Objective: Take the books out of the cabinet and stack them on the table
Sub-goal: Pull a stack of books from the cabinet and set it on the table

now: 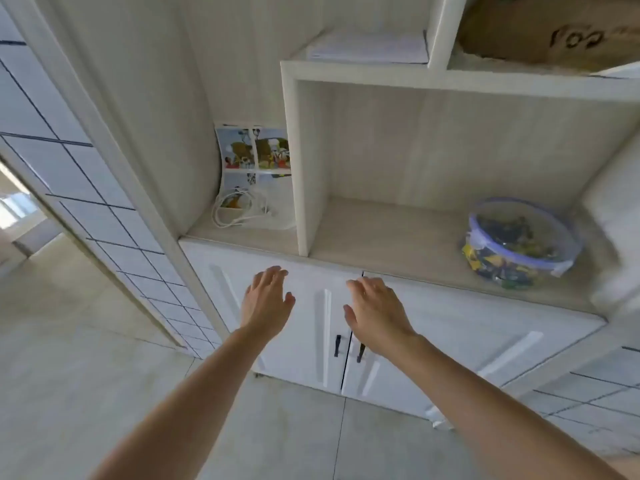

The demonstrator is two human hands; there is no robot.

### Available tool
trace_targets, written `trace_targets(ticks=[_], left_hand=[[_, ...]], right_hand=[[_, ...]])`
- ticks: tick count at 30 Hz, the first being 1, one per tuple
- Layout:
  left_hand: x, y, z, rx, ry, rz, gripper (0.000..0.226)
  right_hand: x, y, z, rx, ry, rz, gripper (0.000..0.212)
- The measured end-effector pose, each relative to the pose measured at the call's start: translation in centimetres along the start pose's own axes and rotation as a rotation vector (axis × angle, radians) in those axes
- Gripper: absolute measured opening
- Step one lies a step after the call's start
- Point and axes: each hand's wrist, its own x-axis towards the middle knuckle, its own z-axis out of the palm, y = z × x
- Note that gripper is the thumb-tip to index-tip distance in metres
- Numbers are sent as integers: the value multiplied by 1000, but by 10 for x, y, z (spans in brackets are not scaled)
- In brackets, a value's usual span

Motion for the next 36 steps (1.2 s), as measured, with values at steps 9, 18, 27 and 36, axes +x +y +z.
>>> trace_targets(ticks=[9,18,27,36], left_hand=[[45,5,26,69,-23,-99,71],[42,1,37,143,6,-83,77],[24,-1,34,117,46,-57,63],[-29,-38,18,-9,360,-5,41]], right_hand=[[62,33,26,-162,98,-98,64],[58,47,31,-85,121,-155,97],[37,23,23,43,-30,-153,71],[31,-26,-6,519,-451,67,49]])
